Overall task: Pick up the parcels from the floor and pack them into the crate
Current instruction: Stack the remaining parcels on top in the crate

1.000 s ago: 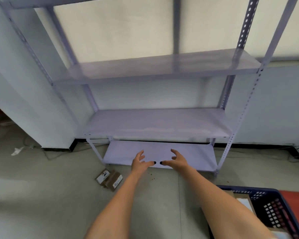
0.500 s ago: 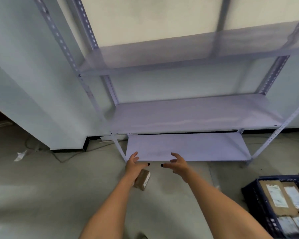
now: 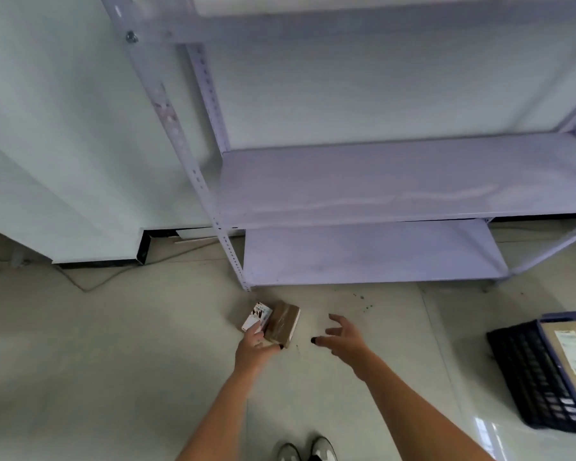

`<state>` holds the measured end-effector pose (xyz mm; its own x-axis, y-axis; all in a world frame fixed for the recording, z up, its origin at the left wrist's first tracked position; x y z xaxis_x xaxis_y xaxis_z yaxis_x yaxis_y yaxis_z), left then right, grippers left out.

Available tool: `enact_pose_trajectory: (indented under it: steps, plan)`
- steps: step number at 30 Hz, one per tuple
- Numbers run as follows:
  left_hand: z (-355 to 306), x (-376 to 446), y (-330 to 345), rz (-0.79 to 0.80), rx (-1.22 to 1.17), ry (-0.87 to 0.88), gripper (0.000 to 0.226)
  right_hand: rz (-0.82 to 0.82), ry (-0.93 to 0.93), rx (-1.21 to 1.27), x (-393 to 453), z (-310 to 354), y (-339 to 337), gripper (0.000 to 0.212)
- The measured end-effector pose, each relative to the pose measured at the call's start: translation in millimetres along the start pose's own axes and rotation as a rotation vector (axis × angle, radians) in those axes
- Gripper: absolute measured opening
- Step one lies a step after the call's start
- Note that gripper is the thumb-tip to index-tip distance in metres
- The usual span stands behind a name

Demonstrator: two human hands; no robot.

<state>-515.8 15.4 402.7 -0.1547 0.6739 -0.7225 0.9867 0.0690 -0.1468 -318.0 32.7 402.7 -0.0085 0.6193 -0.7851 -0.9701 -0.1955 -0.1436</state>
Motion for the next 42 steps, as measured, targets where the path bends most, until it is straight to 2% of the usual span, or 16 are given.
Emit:
enact_pose_trajectory:
  steps: [6,10,15,17,19,22,25,27,30,33,36,39,42]
  plan:
    - [133,193,21,-0.022,-0.051,-0.038,0.075,0.008,0.102,0.003,195,-118,57,0.075]
    - [212,325,33,-0.037,0.021,-0.011,0.083,-0.018,0.076,-0.002,341,-181,85,0.077]
    - [278,433,43,-0.111,0.233,0.010,0.077,-0.106,-0.073,-0.054,477,-195,99,0.069]
    - [282,447,46,-0.163,0.270,0.039,0.071,-0.094,-0.126,-0.042,507,-191,104,0.060]
    - [277,450,52,-0.126,0.246,0.038,0.064,-0.066,-0.140,-0.043,517,-189,111,0.052]
    - [256,416,55,-0.102,0.209,0.012,0.056,-0.058,-0.118,-0.088,488,-185,112,0.054]
    - [222,352,55,-0.106,0.258,0.032,0.057,-0.077,-0.085,-0.077,420,-170,96,0.056]
    - [193,299,56,-0.108,0.353,0.037,0.067,-0.086,-0.062,-0.072,363,-149,82,0.055]
    - [143,212,58,-0.103,0.554,-0.001,0.094,-0.091,-0.052,-0.074,264,-107,63,0.055]
    - [80,113,57,-0.133,0.700,0.081,0.111,-0.094,-0.072,-0.117,158,-56,40,0.059]
    - [1,8,42,-0.146,0.772,0.154,0.107,-0.107,-0.063,-0.143,33,4,4,0.060]
    - [-39,-27,32,-0.115,0.666,0.185,0.095,-0.124,-0.107,-0.157,-18,31,-19,0.057]
    - [-93,-84,33,-0.040,0.587,0.232,0.094,-0.145,-0.118,-0.164,-90,63,-54,0.053]
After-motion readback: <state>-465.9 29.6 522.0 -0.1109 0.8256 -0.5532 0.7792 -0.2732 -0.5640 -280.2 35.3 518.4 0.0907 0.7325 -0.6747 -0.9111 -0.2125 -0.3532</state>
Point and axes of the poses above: each hand's wrist, its own x-axis towards the middle knuckle, its own y-axis out of the palm, z = x × y, the point moved 6 cm from there along x, towards the middle knuckle, and after that the axes turned 1 degree about z, right-handed, at the moved point
